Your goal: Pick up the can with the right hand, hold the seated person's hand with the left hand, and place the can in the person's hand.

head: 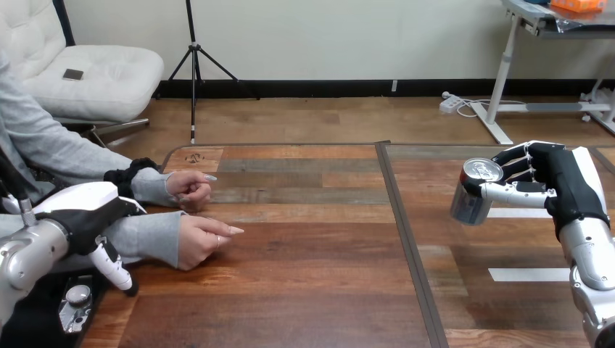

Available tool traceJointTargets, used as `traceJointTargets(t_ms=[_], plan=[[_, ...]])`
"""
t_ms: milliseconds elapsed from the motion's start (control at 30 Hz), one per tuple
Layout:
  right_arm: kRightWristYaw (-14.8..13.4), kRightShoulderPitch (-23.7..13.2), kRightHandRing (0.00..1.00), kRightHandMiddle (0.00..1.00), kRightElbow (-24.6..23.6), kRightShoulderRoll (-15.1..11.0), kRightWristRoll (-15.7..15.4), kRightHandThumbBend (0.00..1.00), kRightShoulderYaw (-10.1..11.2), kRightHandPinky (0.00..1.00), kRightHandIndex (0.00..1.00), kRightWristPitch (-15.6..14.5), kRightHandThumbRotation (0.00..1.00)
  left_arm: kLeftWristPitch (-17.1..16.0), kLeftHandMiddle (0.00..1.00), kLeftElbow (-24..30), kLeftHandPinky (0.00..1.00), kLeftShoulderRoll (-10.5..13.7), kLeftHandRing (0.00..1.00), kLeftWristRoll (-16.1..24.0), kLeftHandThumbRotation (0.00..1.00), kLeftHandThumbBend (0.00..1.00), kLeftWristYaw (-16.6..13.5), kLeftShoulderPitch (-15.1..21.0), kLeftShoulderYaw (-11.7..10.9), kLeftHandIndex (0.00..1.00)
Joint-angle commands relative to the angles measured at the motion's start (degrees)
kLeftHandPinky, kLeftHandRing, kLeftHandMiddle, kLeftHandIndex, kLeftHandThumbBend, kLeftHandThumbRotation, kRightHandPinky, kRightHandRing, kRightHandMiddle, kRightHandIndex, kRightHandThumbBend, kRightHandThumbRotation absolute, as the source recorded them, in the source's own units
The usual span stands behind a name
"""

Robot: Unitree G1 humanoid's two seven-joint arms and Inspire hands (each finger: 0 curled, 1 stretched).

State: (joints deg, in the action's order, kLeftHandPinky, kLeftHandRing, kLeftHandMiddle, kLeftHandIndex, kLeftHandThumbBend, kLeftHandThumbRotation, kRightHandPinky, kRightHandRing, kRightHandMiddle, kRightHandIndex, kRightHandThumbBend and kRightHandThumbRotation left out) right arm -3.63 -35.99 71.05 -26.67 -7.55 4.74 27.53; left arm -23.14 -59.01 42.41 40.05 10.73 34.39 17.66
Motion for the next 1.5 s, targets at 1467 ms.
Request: traceJointTargets(t_ms=[1467], plan=[[-0.81, -3.79, 0.40, 0.44, -2.55, -0.42, 1.20, 0.80, 0.96, 0.38, 0.44, 1.93, 0.00, -7.45, 0.62, 0.09, 0.49, 0.52, 0.57, -2.65, 0.00, 0.92, -8.80, 3.07, -0.03, 0.61]])
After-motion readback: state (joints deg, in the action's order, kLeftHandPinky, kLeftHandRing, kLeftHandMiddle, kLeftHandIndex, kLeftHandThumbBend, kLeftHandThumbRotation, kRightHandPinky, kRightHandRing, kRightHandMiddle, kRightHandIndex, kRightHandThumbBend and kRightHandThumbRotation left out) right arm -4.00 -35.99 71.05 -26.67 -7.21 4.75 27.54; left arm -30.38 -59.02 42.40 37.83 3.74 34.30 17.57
